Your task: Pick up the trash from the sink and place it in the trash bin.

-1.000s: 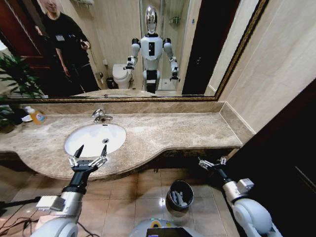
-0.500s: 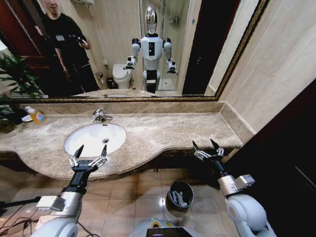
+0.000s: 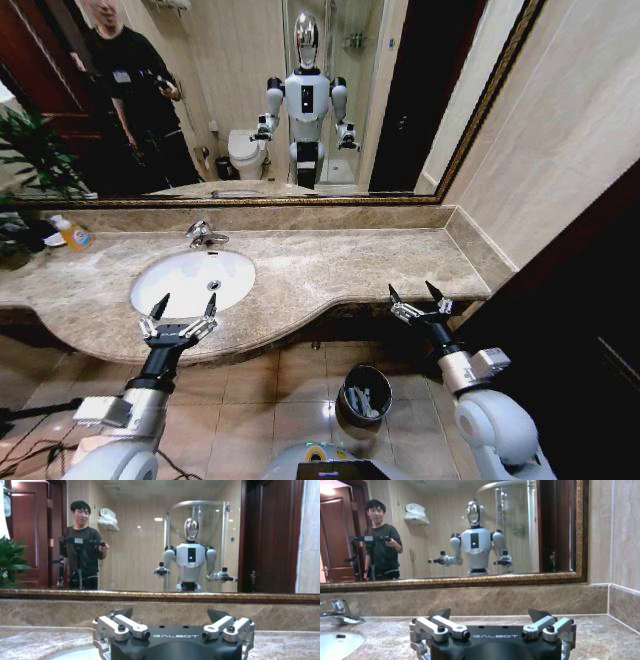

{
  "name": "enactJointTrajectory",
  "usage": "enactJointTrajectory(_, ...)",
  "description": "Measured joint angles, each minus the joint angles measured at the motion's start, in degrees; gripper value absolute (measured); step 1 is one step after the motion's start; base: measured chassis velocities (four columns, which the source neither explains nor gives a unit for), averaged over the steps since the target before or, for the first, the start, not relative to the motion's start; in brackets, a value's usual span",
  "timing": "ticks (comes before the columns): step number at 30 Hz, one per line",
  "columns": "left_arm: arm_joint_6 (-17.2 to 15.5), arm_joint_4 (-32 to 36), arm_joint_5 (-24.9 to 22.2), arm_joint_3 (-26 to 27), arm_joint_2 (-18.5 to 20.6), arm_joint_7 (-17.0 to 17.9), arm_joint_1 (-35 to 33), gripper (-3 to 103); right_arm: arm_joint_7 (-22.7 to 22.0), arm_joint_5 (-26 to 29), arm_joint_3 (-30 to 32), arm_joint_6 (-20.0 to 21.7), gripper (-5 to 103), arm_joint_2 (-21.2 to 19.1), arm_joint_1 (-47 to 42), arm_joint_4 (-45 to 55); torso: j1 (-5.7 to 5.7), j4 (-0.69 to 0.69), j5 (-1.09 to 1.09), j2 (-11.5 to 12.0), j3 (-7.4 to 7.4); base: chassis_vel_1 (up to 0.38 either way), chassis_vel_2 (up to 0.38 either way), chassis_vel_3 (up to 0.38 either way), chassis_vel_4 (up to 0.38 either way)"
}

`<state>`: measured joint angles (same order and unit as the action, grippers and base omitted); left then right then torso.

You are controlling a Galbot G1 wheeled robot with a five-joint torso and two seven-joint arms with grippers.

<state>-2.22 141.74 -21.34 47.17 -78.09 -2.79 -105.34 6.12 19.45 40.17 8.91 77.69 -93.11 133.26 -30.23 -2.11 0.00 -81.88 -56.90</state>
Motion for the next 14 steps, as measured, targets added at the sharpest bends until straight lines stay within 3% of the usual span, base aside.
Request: enactJointTrajectory(14, 0.0, 0.0, 0.0, 0.0, 0.0, 0.0, 0.0, 100, 0.1, 0.0, 0.05, 0.01, 100, -0.12, 0.0, -0.18, 0.0, 0.0, 0.0, 0.0, 0.0, 0.0, 0.0, 0.0, 0.0)
